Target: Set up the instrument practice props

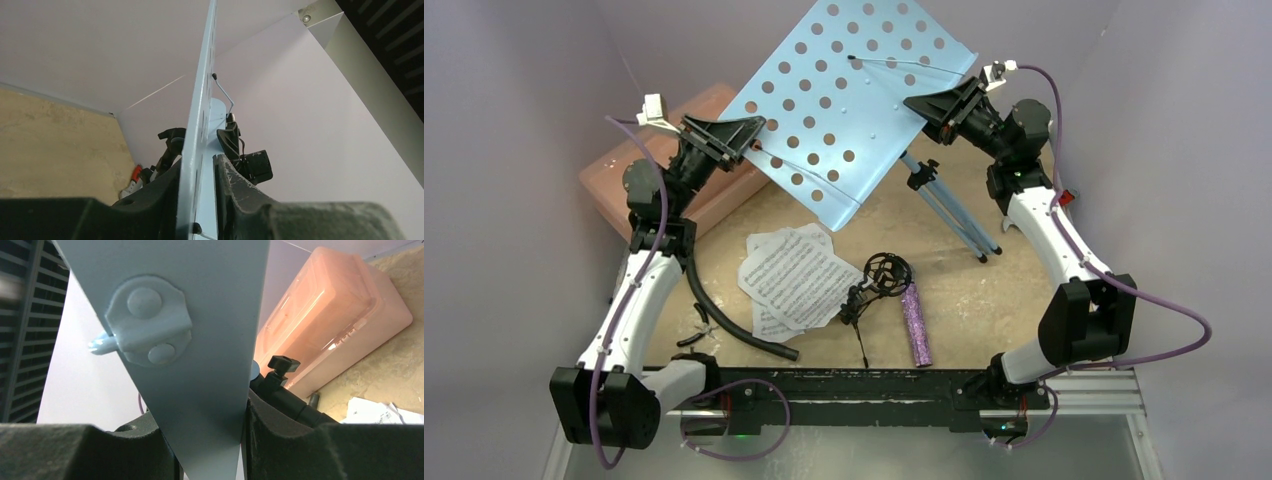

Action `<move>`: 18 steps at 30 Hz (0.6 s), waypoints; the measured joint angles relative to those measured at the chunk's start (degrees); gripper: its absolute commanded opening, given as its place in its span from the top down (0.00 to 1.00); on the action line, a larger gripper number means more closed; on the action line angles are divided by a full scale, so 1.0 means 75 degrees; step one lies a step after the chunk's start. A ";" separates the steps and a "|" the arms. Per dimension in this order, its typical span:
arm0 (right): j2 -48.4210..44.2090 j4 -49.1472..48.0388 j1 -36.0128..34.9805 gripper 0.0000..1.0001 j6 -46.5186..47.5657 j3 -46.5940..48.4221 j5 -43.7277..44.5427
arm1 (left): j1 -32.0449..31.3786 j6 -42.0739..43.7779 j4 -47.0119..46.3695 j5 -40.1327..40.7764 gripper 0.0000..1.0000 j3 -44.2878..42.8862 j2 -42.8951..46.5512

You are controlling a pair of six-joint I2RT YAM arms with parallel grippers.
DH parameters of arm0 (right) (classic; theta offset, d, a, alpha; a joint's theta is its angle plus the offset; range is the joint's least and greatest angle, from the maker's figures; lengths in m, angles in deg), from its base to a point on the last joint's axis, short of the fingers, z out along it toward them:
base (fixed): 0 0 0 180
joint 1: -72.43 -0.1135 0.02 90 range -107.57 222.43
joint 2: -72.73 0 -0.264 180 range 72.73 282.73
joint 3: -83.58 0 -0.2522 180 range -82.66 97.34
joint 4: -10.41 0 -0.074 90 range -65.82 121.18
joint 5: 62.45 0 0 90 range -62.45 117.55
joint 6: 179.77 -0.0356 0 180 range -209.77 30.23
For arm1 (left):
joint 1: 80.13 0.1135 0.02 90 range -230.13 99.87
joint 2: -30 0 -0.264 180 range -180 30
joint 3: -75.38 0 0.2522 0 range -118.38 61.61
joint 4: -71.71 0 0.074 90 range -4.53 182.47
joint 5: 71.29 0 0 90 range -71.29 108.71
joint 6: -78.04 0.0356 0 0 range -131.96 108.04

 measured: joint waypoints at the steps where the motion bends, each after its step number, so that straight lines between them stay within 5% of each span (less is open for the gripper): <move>1: 0.0000 0.0000 0.0000 1.00 0.0000 0.0000 -0.0003 | 0.0000 -0.0038 -0.0064 0.0006 0.86 0.0000 -0.0044; 4: 0.0000 0.0009 0.0000 1.00 -0.0009 0.0000 -0.0012 | 0.0003 -0.0117 -0.0181 0.0012 1.00 0.0000 -0.0119; 7: 0.0000 0.0044 0.0000 1.00 -0.0070 0.0000 -0.0009 | -0.0012 -0.0090 -0.0431 -0.0009 1.00 0.0000 -0.0137; 18: -0.0099 0.0463 0.0000 0.50 0.0204 0.0003 -0.0020 | -0.0087 0.0055 -0.0799 0.0128 1.00 -0.0006 -0.0160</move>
